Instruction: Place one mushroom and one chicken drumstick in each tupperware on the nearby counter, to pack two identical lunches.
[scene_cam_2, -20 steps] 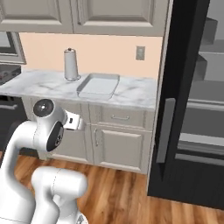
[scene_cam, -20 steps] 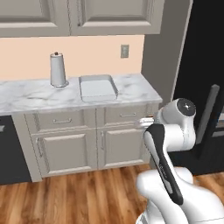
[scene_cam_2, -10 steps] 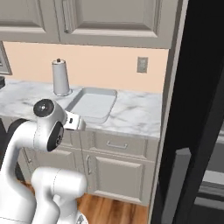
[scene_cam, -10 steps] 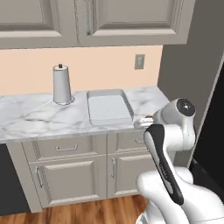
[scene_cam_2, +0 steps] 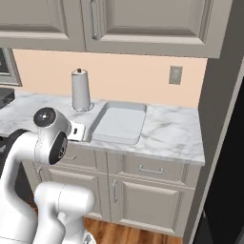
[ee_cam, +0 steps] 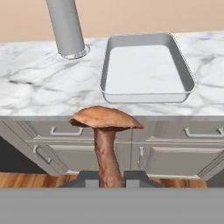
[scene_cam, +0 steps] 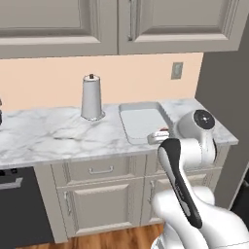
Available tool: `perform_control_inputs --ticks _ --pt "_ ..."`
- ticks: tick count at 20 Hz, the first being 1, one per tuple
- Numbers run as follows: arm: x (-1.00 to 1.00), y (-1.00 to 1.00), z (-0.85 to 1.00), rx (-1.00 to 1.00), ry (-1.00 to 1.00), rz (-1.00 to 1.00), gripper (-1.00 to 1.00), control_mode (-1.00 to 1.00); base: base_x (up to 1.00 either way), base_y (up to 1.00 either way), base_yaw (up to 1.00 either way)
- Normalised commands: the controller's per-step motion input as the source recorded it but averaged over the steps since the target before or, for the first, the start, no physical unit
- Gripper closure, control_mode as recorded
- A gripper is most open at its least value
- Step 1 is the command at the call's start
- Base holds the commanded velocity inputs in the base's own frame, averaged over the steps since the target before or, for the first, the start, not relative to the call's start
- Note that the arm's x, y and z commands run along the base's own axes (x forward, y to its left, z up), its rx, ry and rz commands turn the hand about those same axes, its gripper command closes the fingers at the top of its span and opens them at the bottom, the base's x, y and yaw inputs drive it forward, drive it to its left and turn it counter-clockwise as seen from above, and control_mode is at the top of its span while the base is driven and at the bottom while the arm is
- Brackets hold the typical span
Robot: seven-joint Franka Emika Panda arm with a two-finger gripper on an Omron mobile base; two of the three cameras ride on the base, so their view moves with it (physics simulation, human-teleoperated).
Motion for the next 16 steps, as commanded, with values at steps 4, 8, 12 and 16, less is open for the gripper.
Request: perform_control_inputs --ticks 4,8,12,16 --pt "0.0 0.0 0.0 0.0 0.0 0.0 1.0 1.0 0.74 -0.01 -0.07" --pt "0.0 0.0 0.0 0.0 0.0 0.0 1.0 1.0 0.67 0.0 -0.05" --pt "0.09 -0.04 0.0 0.0 0.01 -0.02 1.0 -1.0 0.37 -0.04 -0.05" --pt "0.37 -0.27 -0.07 0.0 0.1 -0.08 1.0 -1.0 0.0 0.0 0.0"
